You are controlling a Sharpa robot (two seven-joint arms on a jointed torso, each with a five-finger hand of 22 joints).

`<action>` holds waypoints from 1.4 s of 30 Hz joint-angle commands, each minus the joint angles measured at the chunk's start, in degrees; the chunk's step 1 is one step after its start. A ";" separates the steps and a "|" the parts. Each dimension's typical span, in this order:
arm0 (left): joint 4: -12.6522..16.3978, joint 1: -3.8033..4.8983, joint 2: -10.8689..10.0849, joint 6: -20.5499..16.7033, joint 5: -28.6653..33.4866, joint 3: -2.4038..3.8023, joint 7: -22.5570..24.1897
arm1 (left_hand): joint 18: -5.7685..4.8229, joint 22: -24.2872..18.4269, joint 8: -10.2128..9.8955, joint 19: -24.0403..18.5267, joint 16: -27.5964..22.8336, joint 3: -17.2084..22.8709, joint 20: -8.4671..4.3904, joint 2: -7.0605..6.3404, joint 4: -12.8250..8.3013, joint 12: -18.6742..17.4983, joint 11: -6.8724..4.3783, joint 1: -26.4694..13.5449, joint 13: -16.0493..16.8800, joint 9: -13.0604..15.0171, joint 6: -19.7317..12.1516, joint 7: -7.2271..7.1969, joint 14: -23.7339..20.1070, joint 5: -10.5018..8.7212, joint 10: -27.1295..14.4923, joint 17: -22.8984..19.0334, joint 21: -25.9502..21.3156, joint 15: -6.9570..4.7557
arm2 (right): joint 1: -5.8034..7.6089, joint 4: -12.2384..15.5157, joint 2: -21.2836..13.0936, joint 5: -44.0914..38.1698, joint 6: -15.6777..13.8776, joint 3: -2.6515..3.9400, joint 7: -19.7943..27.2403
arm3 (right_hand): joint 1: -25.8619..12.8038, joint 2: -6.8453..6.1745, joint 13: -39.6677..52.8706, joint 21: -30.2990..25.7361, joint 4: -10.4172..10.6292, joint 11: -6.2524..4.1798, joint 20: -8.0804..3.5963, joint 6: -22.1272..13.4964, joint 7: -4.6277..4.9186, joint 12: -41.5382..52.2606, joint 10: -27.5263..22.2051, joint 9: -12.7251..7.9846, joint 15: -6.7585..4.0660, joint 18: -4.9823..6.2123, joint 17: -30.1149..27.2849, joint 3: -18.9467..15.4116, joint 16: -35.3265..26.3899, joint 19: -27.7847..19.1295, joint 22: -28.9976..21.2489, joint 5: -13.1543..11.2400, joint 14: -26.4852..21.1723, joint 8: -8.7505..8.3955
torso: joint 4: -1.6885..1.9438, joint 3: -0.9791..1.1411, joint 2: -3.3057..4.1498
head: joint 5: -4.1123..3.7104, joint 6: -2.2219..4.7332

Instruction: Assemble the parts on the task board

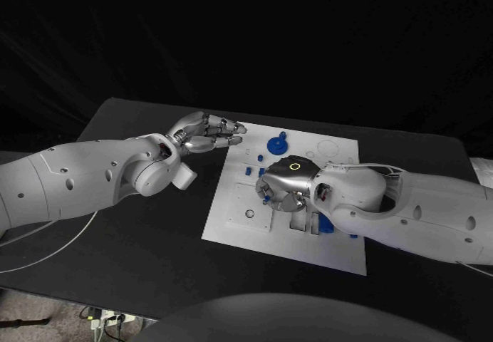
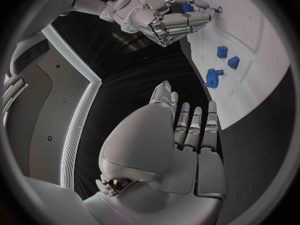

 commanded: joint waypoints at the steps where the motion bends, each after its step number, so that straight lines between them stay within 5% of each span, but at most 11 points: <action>1: -0.02 0.00 0.16 1.49 0.30 0.05 -0.60 | -0.56 -0.05 -0.14 0.45 -0.07 -0.30 0.15 0.02 0.01 -0.08 0.18 0.37 0.01 -0.05 -0.24 0.23 0.05 0.30 -0.03 0.05 0.38 0.02 | -0.07 -0.05 0.22 -0.86 0.91 0.01 0.09 | -0.45 0.07 -0.08 0.02 -0.14 0.07 0.19 0.32 0.04 -0.28 0.34 -0.06 -0.15 -0.35 -0.11 0.31 0.03 0.35 7.92 -0.12 0.35 -0.28 | -0.03 0.01 -0.02 | -0.02 0.00; 31: -0.20 -0.02 0.34 2.36 0.31 0.05 -1.73 | -0.61 -0.13 -0.19 0.48 -0.19 -0.40 0.14 -0.04 0.01 -0.18 0.19 0.47 0.00 -0.08 -0.33 0.25 -0.11 0.30 -0.18 0.03 0.38 0.05 | -0.70 -0.82 0.58 -0.32 2.36 -0.01 0.21 | -0.40 0.07 -0.24 -0.39 -0.27 0.11 0.18 0.27 0.03 -0.51 0.35 -0.12 -0.28 -0.23 -0.55 0.48 -0.28 0.18 7.80 -0.26 0.15 -0.61 | 0.01 0.00 0.02 | 0.24 0.00; 42: -0.16 -0.02 0.33 2.44 0.31 0.05 -1.83 | -0.64 -0.17 -0.21 0.51 -0.24 -0.46 0.14 -0.07 0.01 -0.23 0.19 0.52 -0.01 -0.09 -0.37 0.25 -0.17 0.30 -0.27 0.02 0.38 0.06 | -1.11 -1.44 0.87 -0.37 2.14 -0.01 -0.02 | -1.17 -0.32 -1.03 -2.23 -0.31 1.22 0.66 -2.77 -0.34 -2.66 -2.53 -2.06 0.37 0.03 -2.08 1.16 -1.35 -0.78 7.35 -2.20 -0.78 -4.70 | 0.02 0.01 -0.01 | 0.41 0.00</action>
